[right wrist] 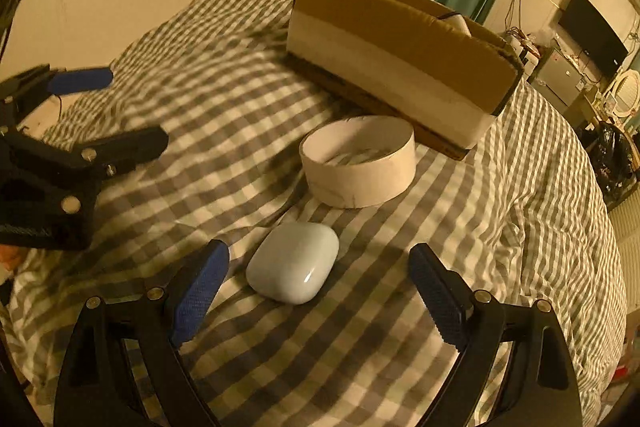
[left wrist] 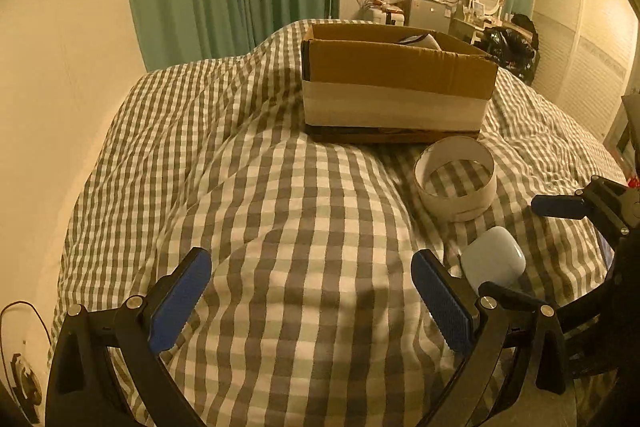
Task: Organize objects
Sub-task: 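Move both grippers back toward the tape roll and blue mouse on the bed, then grasp the light blue mouse with the right gripper while the left gripper grasps the white tape roll, then carry the mouse and tape roll into the cardboard box while opening both grippers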
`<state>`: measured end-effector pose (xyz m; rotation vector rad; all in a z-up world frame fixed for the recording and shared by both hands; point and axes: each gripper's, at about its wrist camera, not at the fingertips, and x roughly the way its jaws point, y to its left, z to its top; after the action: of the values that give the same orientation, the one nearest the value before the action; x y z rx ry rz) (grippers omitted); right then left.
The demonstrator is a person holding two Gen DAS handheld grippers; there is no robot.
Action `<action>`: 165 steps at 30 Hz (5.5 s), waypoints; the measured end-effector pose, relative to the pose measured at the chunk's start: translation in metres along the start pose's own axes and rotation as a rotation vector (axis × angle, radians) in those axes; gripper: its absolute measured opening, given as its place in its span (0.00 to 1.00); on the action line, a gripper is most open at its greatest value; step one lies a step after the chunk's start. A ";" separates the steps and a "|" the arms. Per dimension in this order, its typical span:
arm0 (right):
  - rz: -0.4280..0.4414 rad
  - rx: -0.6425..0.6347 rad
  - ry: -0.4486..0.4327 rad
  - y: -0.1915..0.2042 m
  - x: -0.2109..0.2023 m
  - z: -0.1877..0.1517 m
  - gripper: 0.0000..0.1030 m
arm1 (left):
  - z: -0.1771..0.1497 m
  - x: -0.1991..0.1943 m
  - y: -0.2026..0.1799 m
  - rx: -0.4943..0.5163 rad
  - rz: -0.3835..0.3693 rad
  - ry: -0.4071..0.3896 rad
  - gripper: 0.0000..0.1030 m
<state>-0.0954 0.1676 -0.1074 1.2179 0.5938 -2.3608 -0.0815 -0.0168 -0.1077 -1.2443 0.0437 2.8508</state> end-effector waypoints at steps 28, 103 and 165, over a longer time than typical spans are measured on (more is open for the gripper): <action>0.092 0.042 -0.113 -0.021 -0.030 0.000 0.23 | 0.009 0.010 -0.016 0.034 0.008 0.038 1.00; 0.031 0.172 -0.225 -0.106 -0.056 0.008 0.23 | 0.074 0.034 -0.101 0.158 -0.132 0.035 0.82; 0.259 0.225 -0.236 -0.182 0.066 0.205 0.23 | 0.222 0.129 -0.034 0.173 -0.015 -0.108 0.82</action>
<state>-0.3623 0.1945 -0.0221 1.0127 0.0895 -2.3441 -0.3302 0.0280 -0.0521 -1.0529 0.2698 2.8246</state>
